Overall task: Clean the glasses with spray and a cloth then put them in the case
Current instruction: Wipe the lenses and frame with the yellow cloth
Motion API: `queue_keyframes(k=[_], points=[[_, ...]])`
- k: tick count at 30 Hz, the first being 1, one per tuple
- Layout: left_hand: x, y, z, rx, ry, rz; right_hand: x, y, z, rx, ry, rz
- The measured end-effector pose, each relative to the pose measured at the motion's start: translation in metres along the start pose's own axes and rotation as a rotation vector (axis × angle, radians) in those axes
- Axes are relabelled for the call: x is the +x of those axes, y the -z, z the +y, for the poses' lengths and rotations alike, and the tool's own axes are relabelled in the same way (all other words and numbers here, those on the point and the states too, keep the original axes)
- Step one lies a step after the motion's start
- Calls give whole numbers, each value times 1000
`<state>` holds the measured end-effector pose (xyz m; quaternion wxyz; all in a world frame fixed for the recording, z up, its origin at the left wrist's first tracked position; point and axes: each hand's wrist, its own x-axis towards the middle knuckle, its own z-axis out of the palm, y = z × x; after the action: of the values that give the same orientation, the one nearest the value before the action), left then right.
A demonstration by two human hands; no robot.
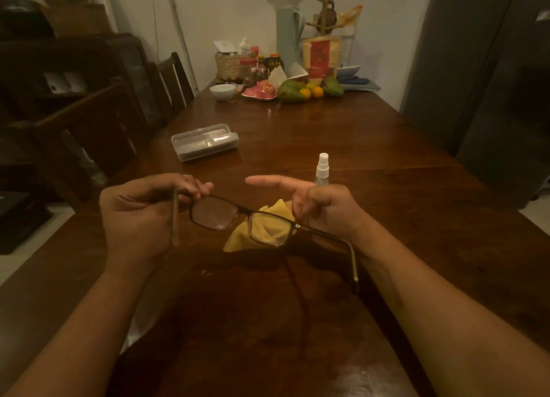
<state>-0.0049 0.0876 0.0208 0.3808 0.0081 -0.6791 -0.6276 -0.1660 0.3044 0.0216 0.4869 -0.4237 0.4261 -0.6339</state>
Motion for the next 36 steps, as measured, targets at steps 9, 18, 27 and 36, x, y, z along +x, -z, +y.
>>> queue_keyframes(k=[9,18,27,36], points=[[-22,-42,20,17,-233,-104,-3,-19,-8,-282,-6,136],[-25,-47,18,91,-198,-68,1,-35,-6,-333,-91,99],[-25,-50,13,150,-190,-95,10,-42,4,-497,-111,204],[-21,-45,12,60,-187,-127,5,-34,-4,-368,-105,147]])
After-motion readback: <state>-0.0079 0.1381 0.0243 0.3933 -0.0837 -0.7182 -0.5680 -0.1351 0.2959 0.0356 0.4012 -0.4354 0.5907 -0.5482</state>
